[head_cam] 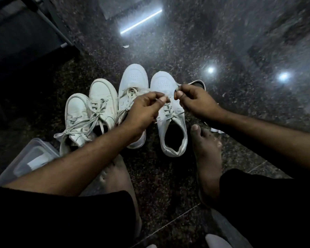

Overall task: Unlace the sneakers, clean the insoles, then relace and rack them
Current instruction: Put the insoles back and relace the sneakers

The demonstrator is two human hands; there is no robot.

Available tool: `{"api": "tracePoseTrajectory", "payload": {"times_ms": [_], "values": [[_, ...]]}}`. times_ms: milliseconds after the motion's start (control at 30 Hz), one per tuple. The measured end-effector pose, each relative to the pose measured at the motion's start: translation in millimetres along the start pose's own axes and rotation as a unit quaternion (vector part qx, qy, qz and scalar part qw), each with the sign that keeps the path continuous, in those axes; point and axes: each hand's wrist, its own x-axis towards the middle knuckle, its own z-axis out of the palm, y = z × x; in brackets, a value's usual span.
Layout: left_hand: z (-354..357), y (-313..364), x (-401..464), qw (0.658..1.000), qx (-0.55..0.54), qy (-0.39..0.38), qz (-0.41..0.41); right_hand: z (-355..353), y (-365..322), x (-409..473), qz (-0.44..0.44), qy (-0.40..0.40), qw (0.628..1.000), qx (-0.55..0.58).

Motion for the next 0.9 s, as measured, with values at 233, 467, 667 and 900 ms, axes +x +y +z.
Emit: {"api": "tracePoseTrajectory", "payload": {"times_ms": [233,467,667,900], "values": [[1,-7,4,0.971,0.222,-0.068,0.056,5,-19,4,-0.079,0.036,0.991,-0.103],[5,1,6,0.954,0.290,-0.060,0.049,13,-32,6,-0.091,0.006,0.994,-0.053],[6,0,3,0.990,0.075,-0.029,-0.115,8,-30,8,-0.026,-0.080,0.993,0.085],[1,1,4,0.962,-0.094,-0.060,-0.251,8,-10,-6,-0.166,-0.128,0.960,-0.184]]}}
